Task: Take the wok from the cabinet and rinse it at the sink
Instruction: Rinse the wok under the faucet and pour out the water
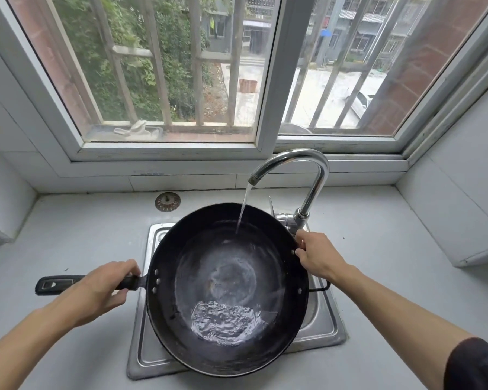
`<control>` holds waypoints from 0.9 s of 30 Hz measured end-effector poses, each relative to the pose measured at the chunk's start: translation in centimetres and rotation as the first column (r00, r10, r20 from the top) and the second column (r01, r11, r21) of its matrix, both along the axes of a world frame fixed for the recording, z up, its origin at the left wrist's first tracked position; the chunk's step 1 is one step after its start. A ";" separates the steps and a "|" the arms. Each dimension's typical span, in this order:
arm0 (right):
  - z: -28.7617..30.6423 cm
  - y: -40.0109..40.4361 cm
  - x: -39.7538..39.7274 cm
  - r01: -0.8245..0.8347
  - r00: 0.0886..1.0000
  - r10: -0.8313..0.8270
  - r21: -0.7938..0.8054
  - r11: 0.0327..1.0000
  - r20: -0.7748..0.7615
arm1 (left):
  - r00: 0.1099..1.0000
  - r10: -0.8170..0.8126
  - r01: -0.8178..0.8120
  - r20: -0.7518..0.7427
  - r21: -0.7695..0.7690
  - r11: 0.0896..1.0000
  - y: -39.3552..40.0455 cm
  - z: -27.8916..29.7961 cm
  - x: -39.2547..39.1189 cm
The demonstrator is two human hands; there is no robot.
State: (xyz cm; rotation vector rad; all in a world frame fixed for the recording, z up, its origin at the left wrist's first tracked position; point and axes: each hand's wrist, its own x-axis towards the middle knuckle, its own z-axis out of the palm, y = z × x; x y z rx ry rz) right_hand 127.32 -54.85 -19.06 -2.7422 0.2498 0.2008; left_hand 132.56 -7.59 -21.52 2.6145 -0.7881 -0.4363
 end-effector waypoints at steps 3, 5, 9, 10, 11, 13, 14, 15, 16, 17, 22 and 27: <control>-1.2 0.0 0.1 -0.006 1.000 0.007 -0.014 1.000 0.024 | 1.000 0.001 -0.001 0.000 -0.005 1.000 -0.3 -0.4 0.2; -2.0 0.1 0.0 0.013 0.999 -0.013 0.016 1.000 0.032 | 1.000 0.020 -0.020 0.013 -0.004 1.000 -0.5 -0.7 0.4; -3.3 0.2 0.1 0.047 0.999 -0.049 0.085 0.995 0.018 | 0.999 0.028 -0.028 0.023 0.032 0.999 -1.1 -1.6 0.8; -3.6 0.0 0.2 0.046 0.999 -0.046 0.082 0.996 0.002 | 0.999 0.030 -0.031 0.024 0.048 0.998 -1.3 -1.9 0.9; -3.9 -0.1 0.2 0.035 0.999 -0.034 0.067 0.997 -0.024 | 0.999 0.038 -0.040 0.025 0.063 0.997 -1.4 -2.1 1.0; -4.5 -0.7 0.2 -0.017 0.995 0.020 0.026 1.000 -0.094 | 0.998 0.061 -0.064 0.031 0.086 0.994 -1.6 -2.6 1.2; -4.7 -1.0 0.2 -0.048 0.992 0.050 0.019 0.999 -0.120 | 0.997 0.069 -0.072 0.036 0.092 0.993 -1.8 -2.8 1.3; -4.6 -1.3 0.2 -0.080 0.988 0.082 0.022 0.997 -0.132 | 0.997 0.073 -0.076 0.040 0.096 0.992 -1.9 -3.0 1.4; -4.4 -1.6 0.2 -0.120 0.983 0.123 0.028 0.992 -0.134 | 0.996 0.075 -0.079 0.043 0.104 0.991 -2.0 -3.1 1.4; -4.1 -1.8 0.2 -0.171 0.976 0.173 0.023 0.985 -0.133 | 0.996 0.073 -0.078 0.051 0.111 0.991 -2.0 -3.2 1.4; -3.0 -3.2 -0.7 -0.459 0.844 0.394 -0.108 0.882 -0.365 | 0.991 0.041 -0.054 0.124 0.102 0.993 -1.7 -3.7 1.0; -3.6 -3.2 -1.6 -0.552 0.810 0.451 -0.227 0.802 -0.375 | 0.977 0.013 -0.036 0.212 0.105 0.994 -1.5 -4.9 1.2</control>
